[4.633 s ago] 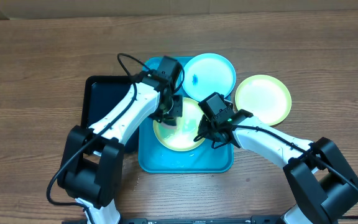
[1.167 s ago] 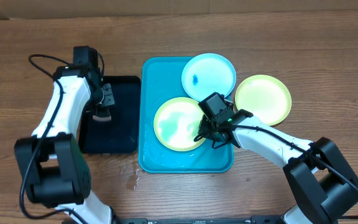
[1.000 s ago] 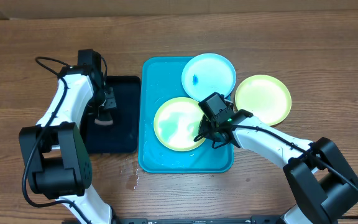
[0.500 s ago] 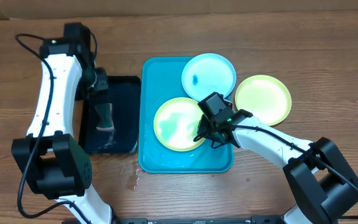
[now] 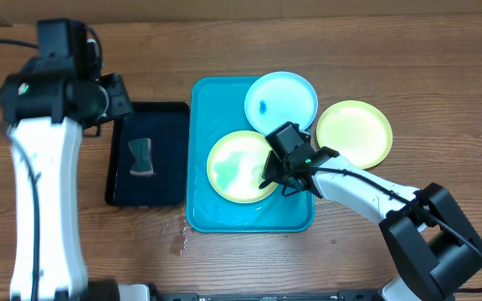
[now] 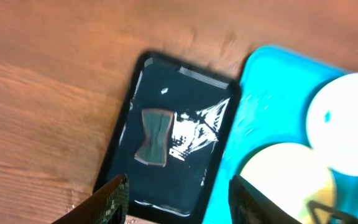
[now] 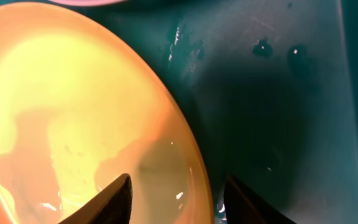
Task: Clean dirty plates on tray and stack at the side
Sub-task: 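Carry the sponge left, drop it on the black tray, raise left arm, then lift the yellow plate off the teal tray with the right gripper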
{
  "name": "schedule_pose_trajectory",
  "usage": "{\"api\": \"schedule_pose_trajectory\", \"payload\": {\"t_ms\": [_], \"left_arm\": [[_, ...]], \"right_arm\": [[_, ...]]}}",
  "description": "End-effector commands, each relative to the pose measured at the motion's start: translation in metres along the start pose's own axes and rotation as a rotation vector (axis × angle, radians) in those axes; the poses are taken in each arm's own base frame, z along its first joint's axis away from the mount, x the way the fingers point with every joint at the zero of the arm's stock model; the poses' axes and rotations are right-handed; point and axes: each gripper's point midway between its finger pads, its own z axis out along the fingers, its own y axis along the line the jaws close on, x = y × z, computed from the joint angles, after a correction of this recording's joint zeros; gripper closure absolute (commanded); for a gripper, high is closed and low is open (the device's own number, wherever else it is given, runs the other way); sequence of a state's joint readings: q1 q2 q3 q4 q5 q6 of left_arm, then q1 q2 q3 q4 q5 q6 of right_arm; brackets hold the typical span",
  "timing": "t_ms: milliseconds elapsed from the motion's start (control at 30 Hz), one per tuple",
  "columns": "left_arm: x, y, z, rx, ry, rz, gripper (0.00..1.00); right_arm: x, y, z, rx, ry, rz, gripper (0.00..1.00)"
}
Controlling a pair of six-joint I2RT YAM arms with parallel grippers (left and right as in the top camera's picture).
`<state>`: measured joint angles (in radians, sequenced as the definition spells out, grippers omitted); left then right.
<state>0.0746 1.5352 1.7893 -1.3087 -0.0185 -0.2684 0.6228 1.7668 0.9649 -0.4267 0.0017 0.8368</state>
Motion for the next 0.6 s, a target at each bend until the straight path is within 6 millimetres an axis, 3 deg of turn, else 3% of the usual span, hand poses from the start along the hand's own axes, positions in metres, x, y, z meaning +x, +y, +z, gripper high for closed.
{"api": "schedule_pose_trajectory", "payload": {"t_ms": [0, 33, 100, 267, 367, 467, 567], "left_arm": [[-0.007, -0.001, -0.052, 0.049, -0.146, -0.042, 0.47], [-0.006, 0.0, -0.06, 0.055, -0.166, -0.042, 0.44], [-0.002, 0.001, -0.077, 0.065, -0.199, -0.042, 0.0], [0.007, 0.003, -0.089, 0.068, -0.209, -0.041, 0.0], [0.006, 0.003, -0.088, 0.067, -0.206, -0.041, 0.0], [0.006, 0.003, -0.085, 0.065, -0.199, -0.041, 0.0], [0.005, 0.003, -0.082, 0.063, -0.191, -0.041, 0.0]], "right_arm": [[-0.003, -0.003, 0.006, 0.022, -0.019, -0.004, 0.52], [-0.004, -0.002, 0.006, 0.021, -0.025, -0.004, 0.55], [-0.006, -0.002, 0.006, 0.02, -0.036, -0.004, 0.6], [-0.006, -0.001, 0.006, 0.018, -0.038, -0.004, 0.76], [-0.007, -0.002, 0.006, 0.021, -0.044, -0.004, 0.76], [-0.014, -0.001, 0.006, 0.024, -0.076, -0.004, 0.69], [-0.018, -0.003, 0.006, 0.035, -0.101, -0.003, 0.73]]}}
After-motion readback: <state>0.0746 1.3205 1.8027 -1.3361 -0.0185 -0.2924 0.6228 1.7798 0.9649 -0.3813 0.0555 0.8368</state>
